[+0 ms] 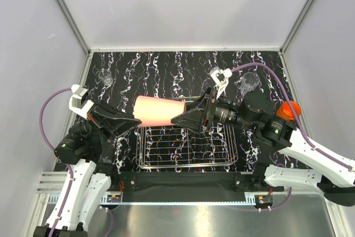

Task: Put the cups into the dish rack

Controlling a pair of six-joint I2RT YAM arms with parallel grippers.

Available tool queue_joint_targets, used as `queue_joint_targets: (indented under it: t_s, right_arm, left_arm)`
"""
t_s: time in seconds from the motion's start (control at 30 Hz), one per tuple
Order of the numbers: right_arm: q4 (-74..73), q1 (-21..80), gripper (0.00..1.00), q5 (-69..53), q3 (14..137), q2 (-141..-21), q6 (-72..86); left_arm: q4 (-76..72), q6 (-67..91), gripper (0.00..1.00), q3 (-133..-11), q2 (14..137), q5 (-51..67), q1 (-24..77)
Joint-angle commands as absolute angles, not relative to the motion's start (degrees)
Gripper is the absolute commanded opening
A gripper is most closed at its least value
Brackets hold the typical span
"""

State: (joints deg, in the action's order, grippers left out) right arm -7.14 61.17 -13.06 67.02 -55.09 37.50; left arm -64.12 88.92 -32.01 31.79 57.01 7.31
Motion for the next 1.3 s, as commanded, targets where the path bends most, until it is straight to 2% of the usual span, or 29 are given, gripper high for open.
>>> queue_joint_targets:
  t_s: [0.0, 0.03, 0.17, 0.2, 0.27, 0.3, 0.4, 0.43, 0.57, 0.67, 0.8, 0.9, 1.07, 1.27]
  right_arm:
    - [-4.83, 61.35, 0.08, -13.09, 70.40, -55.98, 37.35]
    - [-5.36, 61.35, 0.00, -13.01, 70.66, -56.07, 37.27]
    - [-6.94, 61.35, 0.00, -11.96, 71.72, -56.25, 37.09]
    - [-8.25, 61.35, 0.00, -11.69, 72.24, -56.34, 36.83]
    - [-10.71, 61.35, 0.00, -9.85, 73.82, -56.51, 36.13]
    - [-13.59, 61.35, 0.00, -9.15, 74.44, -56.77, 35.78]
    - [-20.27, 61.35, 0.00, -5.55, 77.51, -57.22, 34.28]
    - [-22.22, 61.35, 0.00, -3.80, 78.39, -57.48, 33.93]
    - [-35.56, 61.35, 0.00, 2.62, 87.15, -60.99, 30.86]
    - [-50.94, 61.35, 0.00, 8.86, 96.89, -69.04, 28.40]
    - [-68.42, 61.61, 0.00, 13.09, 107.21, -77.93, 25.67]
    - [-75.55, 63.36, 0.00, 14.50, 113.10, -84.44, 24.17]
    - [-85.77, 69.24, 0.00, 19.07, 120.75, -95.69, 24.26]
    - [-87.98, 72.42, 0.00, 20.83, 119.54, -100.80, 25.75]
  left_arm:
    - [-64.43, 87.98, 0.00, -31.38, 31.02, 55.99, 7.73]
    - [-64.25, 87.89, 0.00, -31.20, 30.85, 56.07, 7.73]
    - [-54.35, 79.85, 0.00, -32.16, 29.62, 57.30, 7.73]
    - [-45.09, 77.11, 0.06, -33.47, 29.36, 57.30, 7.73]
    - [-29.98, 68.18, 0.33, -34.80, 28.65, 56.87, 7.73]
    - [-25.10, 65.07, 0.64, -36.63, 28.74, 56.78, 7.73]
    - [-3.92, 52.33, 0.95, -39.98, 28.30, 52.40, 7.73]
    - [-0.13, 49.95, 0.99, -41.82, 28.47, 48.47, 7.73]
    - [23.40, 42.20, 0.99, -46.14, 29.62, 34.74, 7.73]
    - [35.80, 40.26, 0.99, -49.73, 30.50, 20.87, 7.73]
    - [47.27, 38.24, 0.99, -54.83, 31.81, -1.52, 7.73]
    - [50.88, 37.27, 0.99, -57.21, 31.55, -9.29, 7.73]
    - [51.85, 35.33, 0.99, -57.83, 31.29, -11.42, 7.73]
    - [51.24, 36.47, 0.99, -55.37, 31.90, -10.46, 7.73]
